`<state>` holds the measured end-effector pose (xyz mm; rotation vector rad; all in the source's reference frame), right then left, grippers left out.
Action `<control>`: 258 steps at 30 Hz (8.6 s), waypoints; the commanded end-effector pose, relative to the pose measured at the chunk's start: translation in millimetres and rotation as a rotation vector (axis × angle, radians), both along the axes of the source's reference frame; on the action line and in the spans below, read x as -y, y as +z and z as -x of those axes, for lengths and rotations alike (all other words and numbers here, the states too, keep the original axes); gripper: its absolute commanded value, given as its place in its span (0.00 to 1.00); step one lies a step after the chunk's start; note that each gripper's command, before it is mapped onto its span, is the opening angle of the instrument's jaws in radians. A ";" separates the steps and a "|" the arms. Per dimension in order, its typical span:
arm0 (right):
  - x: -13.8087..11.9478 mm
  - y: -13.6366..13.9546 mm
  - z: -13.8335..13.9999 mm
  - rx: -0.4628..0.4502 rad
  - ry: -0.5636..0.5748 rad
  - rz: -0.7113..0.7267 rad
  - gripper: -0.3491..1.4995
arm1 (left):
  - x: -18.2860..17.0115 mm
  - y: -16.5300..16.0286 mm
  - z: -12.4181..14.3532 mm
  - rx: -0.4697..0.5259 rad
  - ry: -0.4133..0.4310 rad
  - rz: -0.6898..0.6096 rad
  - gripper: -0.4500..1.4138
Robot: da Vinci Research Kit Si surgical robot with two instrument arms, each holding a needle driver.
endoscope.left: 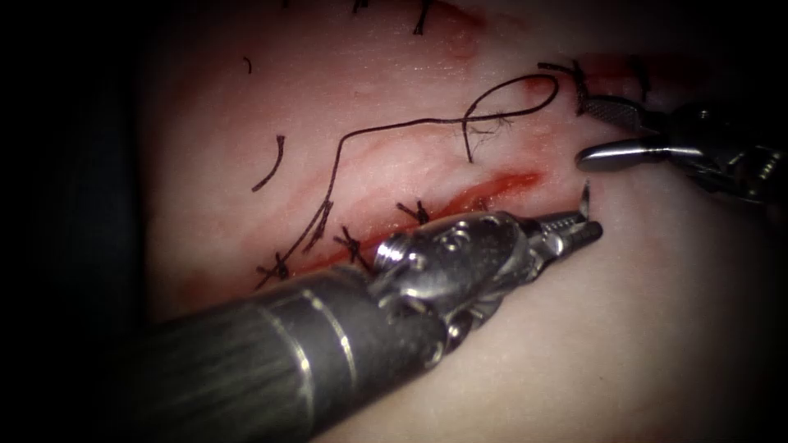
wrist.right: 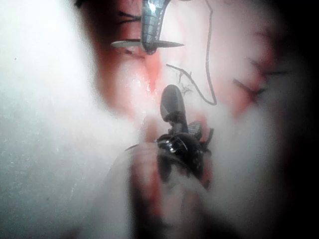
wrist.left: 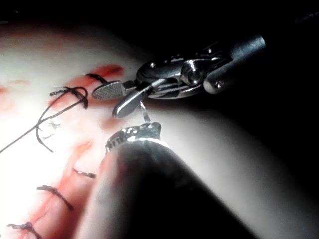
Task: Wound Closure
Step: Pull the suture needle through the wound using the left gripper, then pass the needle back over to the right jaws, then insert the left needle driver into the incision, then pass the needle through the bottom of the cut with the right needle holder.
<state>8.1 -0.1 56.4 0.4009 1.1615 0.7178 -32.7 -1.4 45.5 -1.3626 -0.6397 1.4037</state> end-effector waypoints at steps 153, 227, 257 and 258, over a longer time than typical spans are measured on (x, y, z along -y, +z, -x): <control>-3.1 -4.9 -5.6 -0.553 -0.087 0.343 0.00 | -1.1 6.3 -5.6 -0.664 0.639 0.547 0.05; -4.1 1.7 -9.9 -0.279 -0.138 0.915 0.00 | -3.0 15.0 -6.2 -0.825 0.864 0.160 0.62; -1.4 5.7 -11.8 -0.234 -0.283 0.926 0.00 | -6.4 8.0 -6.8 -0.838 0.699 0.294 0.56; -1.4 5.7 -11.8 -0.233 -0.285 0.919 0.00 | -6.5 7.1 -6.8 -0.843 0.686 0.307 0.56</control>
